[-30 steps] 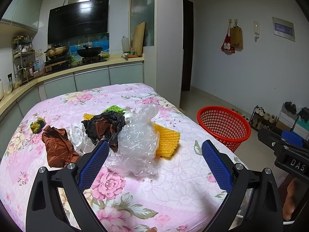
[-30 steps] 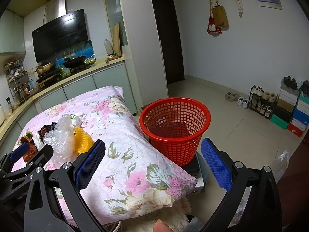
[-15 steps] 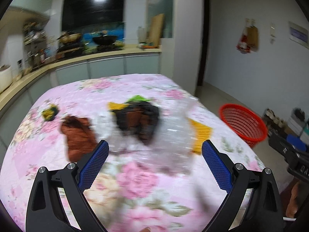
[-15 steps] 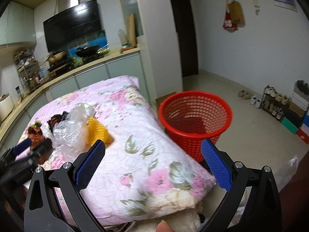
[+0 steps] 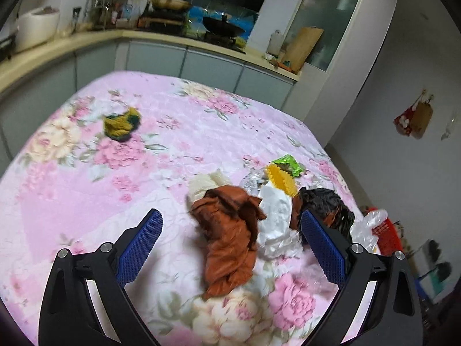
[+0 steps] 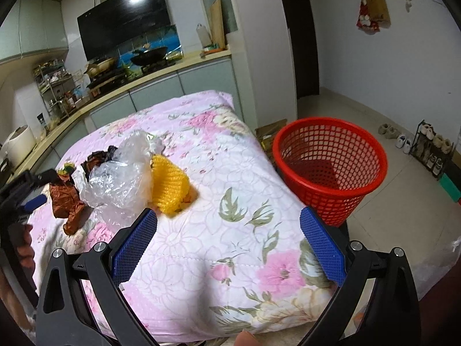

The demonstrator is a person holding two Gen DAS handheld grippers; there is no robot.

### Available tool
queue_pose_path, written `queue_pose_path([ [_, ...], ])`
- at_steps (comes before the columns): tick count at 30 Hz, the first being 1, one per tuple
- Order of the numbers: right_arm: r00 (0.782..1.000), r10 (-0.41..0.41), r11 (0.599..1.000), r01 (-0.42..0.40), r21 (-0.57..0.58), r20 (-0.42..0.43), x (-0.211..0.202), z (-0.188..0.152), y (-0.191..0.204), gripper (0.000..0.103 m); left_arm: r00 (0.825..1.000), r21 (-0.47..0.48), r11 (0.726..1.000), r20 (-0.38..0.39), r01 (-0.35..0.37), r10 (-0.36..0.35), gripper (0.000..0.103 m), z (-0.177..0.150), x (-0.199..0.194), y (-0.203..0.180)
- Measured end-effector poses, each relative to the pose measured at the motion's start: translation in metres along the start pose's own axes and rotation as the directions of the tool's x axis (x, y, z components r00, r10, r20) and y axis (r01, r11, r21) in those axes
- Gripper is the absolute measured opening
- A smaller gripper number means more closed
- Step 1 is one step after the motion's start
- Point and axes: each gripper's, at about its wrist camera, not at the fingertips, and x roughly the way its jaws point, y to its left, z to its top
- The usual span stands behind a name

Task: Collect trash
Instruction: 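Grasp the brown cloth with the left tool while the right tool grasps the bubble wrap, then carry the brown cloth and bubble wrap to the red basket and release both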

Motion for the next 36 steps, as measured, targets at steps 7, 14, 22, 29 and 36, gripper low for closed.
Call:
queue_pose_path([
  [7, 0.998, 0.007, 1.0, -0.008, -0.016, -0.055, 0.019, -0.005, -0.002, 0.096, 0.996, -0.033, 0.999, -0.087, -0.037, 0.034, 0.055, 0.001, 0.04, 0.009],
  [14, 0.99, 0.026, 1.0, -0.025, 0.003, -0.141, 0.038, -0.013, -0.006, 0.096, 0.998, -0.059, 0.998, -0.057, 0.003, -0.006, 0.038, -0.007, 0.027, 0.022],
  [22, 0.985, -0.005, 0.997, -0.008, -0.075, -0.172, 0.049, -0.022, 0.011, 0.096, 0.996, 0.005, 1.0, 0.084, -0.025, 0.024, 0.038, -0.006, -0.022, 0.015],
  [29, 0.975, -0.05, 0.99, 0.019, -0.14, -0.215, 0.055, -0.021, 0.017, 0.096, 0.988, 0.02, 0.995, 0.125, -0.093, 0.09, 0.038, -0.005, -0.03, 0.011],
  [36, 0.984, 0.095, 0.987, -0.114, -0.117, -0.153, 0.04, 0.004, 0.038, 0.096, 0.988, 0.037, 0.993, 0.11, -0.116, 0.112, 0.038, -0.009, -0.025, 0.011],
])
